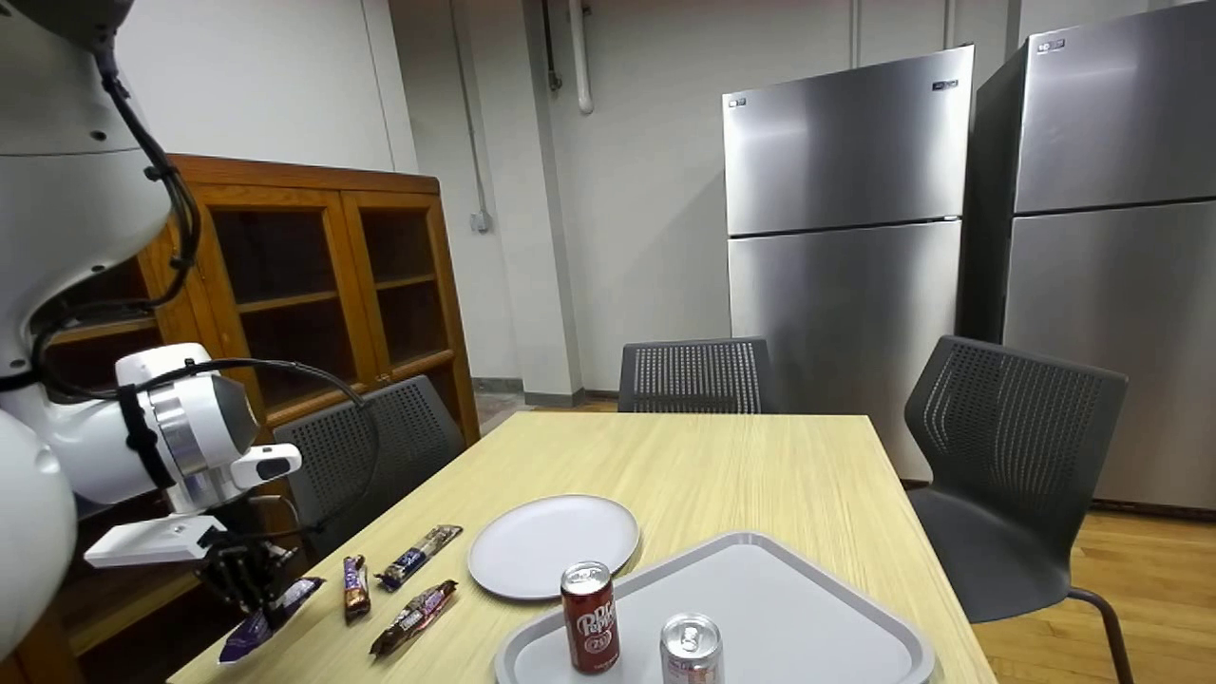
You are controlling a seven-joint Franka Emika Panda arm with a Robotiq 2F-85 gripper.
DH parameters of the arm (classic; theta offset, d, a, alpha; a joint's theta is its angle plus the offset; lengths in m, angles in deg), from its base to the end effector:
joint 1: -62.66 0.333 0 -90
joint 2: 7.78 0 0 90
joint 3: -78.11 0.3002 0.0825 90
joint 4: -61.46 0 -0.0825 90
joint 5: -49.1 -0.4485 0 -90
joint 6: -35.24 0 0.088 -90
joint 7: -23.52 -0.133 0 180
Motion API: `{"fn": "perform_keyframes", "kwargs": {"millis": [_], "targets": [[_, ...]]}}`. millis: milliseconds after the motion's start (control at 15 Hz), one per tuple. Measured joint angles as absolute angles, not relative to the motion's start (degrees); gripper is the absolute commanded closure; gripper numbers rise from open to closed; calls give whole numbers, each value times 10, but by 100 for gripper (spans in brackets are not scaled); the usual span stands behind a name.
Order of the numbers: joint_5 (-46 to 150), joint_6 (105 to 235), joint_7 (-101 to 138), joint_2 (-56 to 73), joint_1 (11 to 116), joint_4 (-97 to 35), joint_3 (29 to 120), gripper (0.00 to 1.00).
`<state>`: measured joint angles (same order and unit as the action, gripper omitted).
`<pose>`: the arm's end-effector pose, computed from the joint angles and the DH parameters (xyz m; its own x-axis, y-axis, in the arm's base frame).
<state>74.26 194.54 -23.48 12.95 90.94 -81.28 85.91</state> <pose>0.3620 0.2947 0.0406 0.9761 0.2170 0.0057 0.2151 -0.9705 0.1091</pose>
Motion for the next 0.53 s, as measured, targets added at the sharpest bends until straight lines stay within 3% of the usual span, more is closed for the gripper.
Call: {"fn": "perform_keyframes", "kwargs": {"millis": [467, 533], "targets": [[743, 1946, -223, 151, 928, -797, 834, 96], [743, 1946, -223, 154, 931, -795, 830, 58]]}}
